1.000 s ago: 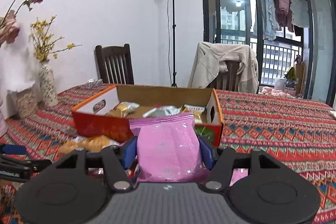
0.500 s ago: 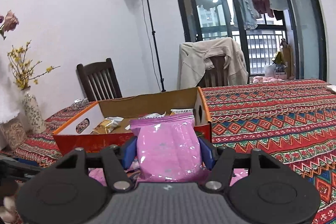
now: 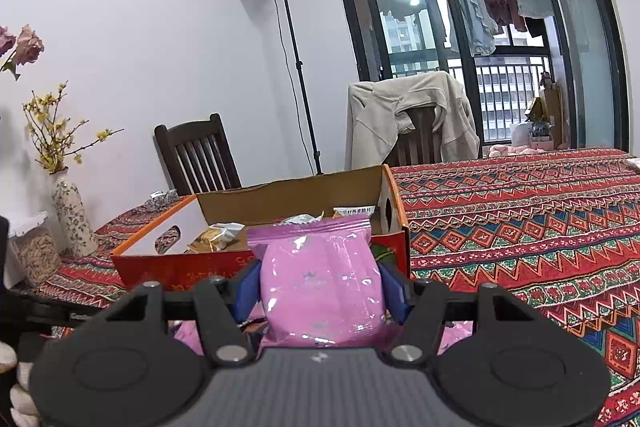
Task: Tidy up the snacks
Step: 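Grasp a pink packet with the right gripper while the left gripper grasps a pumpkin-seed oat cracker pack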
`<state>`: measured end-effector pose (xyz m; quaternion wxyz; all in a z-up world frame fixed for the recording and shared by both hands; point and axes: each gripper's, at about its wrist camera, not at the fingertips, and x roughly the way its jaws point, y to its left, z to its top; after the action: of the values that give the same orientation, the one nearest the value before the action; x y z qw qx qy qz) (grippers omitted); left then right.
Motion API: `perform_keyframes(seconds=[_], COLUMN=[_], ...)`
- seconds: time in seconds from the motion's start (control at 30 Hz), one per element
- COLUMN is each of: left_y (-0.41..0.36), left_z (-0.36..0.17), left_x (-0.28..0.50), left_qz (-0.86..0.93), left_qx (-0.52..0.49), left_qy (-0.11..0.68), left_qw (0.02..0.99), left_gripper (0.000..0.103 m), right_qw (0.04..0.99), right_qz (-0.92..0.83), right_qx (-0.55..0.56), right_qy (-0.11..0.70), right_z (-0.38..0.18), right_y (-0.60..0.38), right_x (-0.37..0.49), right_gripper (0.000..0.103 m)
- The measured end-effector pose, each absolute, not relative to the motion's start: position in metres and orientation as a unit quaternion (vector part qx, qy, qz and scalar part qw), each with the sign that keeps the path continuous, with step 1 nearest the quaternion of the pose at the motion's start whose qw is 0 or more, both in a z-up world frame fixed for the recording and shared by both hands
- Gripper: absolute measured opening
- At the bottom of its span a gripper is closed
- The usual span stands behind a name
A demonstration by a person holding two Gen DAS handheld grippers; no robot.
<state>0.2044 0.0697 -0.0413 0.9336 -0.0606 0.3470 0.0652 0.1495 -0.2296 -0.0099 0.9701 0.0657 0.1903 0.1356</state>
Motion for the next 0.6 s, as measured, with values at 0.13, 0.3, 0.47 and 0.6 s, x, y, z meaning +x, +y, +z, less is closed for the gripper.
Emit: perform_keyframes(seconds=[0.13,0.3,0.47,0.6], left_y=[0.074,0.075,0.069,0.064], left_z=[-0.031,-0.016,-0.004,0.003], left_x=[0.186,0.176,0.171,0.171], left_qz=[0.071,0.066,0.059,0.046], left_qx=[-0.052,-0.054,-0.051,-0.055], left_qy=[0.323,0.295,0.273,0.26], left_qw=[0.942,0.952,0.959,0.963], left_gripper=[0.048,0.048,0.048,0.048], right_qw=[0.971,0.972,0.974,0.977], right_qz=[0.134,0.133,0.128,0.124], right_qx=[0.063,0.06,0.052,0.042], right_qy=[0.187,0.182,0.177,0.169], right_z=[-0.009,-0.009,-0.007,-0.001], right_y=[-0.228,-0.226,-0.224,-0.221], right_x=[0.149,0.147,0.146,0.139], right_gripper=[0.061,0.061,0.061,0.061])
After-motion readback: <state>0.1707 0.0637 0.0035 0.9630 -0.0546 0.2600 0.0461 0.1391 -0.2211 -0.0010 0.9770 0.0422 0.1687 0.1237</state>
